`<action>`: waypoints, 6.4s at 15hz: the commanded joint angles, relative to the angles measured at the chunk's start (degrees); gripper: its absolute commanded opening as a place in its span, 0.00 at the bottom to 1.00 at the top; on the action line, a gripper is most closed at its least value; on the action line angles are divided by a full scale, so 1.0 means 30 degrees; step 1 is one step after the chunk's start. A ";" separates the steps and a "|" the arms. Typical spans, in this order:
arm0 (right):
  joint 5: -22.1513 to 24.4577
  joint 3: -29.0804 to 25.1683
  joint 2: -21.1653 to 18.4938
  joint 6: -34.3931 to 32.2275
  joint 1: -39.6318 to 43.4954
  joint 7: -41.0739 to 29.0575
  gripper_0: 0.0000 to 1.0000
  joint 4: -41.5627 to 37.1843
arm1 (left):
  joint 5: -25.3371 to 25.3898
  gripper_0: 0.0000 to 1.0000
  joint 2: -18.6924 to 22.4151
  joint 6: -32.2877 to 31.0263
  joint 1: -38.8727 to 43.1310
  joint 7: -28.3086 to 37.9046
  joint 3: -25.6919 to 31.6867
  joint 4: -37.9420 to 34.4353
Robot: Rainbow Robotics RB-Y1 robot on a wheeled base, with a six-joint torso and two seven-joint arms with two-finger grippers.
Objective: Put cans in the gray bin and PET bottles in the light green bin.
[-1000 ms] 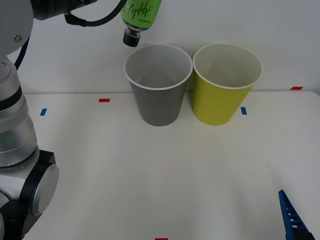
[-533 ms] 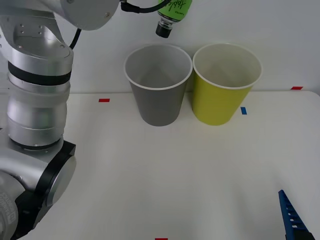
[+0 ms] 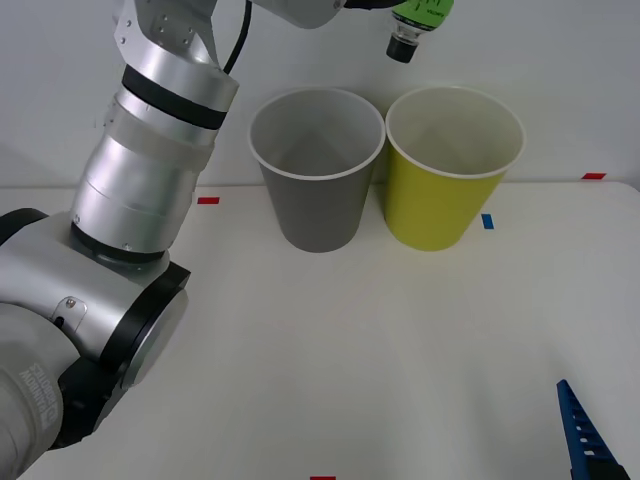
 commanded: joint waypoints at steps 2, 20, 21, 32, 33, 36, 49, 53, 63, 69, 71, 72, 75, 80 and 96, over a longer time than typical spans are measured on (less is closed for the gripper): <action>0.0000 0.0000 0.0000 0.0000 0.0000 0.0000 1.00 0.0000 | 0.0205 0.00 -0.0331 -0.3553 -0.0590 0.0158 -0.1144 0.2764; 0.0000 0.0000 0.0000 0.0000 0.0000 0.0000 1.00 0.0000 | 0.0380 0.00 -0.2568 -1.4715 -0.0356 0.0188 -0.4631 0.8975; 0.0000 0.0000 0.0000 0.0000 0.0000 0.0000 1.00 0.0000 | 0.0205 0.00 -0.2568 -1.4978 -0.0121 0.0100 -0.4601 0.8975; 0.0000 0.0000 0.0000 0.0000 0.0000 0.0000 1.00 0.0000 | -0.0147 0.00 -0.2568 -1.7381 0.1431 -0.0310 -0.4572 0.9005; 0.0000 0.0000 0.0000 0.0000 0.0000 0.0000 1.00 0.0000 | -0.0147 0.00 -0.2568 -1.7351 0.1431 -0.0252 -0.4601 0.9005; 0.0000 0.0000 0.0000 0.0000 0.0000 0.0000 1.00 0.0000 | 0.0087 1.00 -0.2568 -1.7322 0.1431 -0.0134 -0.4426 0.9122; 0.0000 0.0000 0.0000 0.0000 0.0000 0.0000 1.00 0.0000 | -0.0293 1.00 -0.2568 -1.7234 0.1431 -0.0779 -0.4015 0.9063; 0.0000 0.0000 0.0000 0.0000 0.0000 0.0000 1.00 0.0000 | -0.0704 1.00 -0.2568 -1.2635 0.1431 -0.1277 -0.2580 0.6397; 0.0000 0.0000 0.0000 0.0000 0.0000 0.0000 1.00 0.0000 | -0.2081 1.00 0.0314 -0.9324 0.6851 -0.2683 -0.2170 -0.1864; 0.0000 0.0000 0.0000 0.0000 0.0000 0.0000 1.00 0.0000 | -0.2872 1.00 0.2511 -0.9324 1.1627 -0.2742 -0.1554 -0.7372; 0.0000 0.0000 0.0000 0.0000 0.0000 0.0000 1.00 0.0000 | -0.3047 1.00 0.3126 -0.9295 1.3443 -0.2683 -0.1203 -0.9101; 0.0000 0.0000 0.0000 0.0000 0.0000 0.0000 1.00 0.0000 | -0.3018 1.00 0.3478 -0.9295 1.4381 -0.2683 -0.0939 -1.0009; 0.0000 0.0000 0.0000 0.0000 0.0000 0.0000 1.00 0.0000 | -0.3018 1.00 0.4445 -0.9295 1.7486 -0.2683 -0.0148 -1.2646; 0.0000 0.0000 0.0000 0.0000 0.0000 0.0000 1.00 0.0000 | -0.2842 1.00 0.5382 -0.9324 2.2906 -0.2449 0.1785 -1.6249; 0.0000 0.0000 0.0000 0.0000 0.0000 0.0000 1.00 0.0000 | -0.2989 1.00 0.5353 -2.1189 3.6793 -0.2273 0.2166 -1.6572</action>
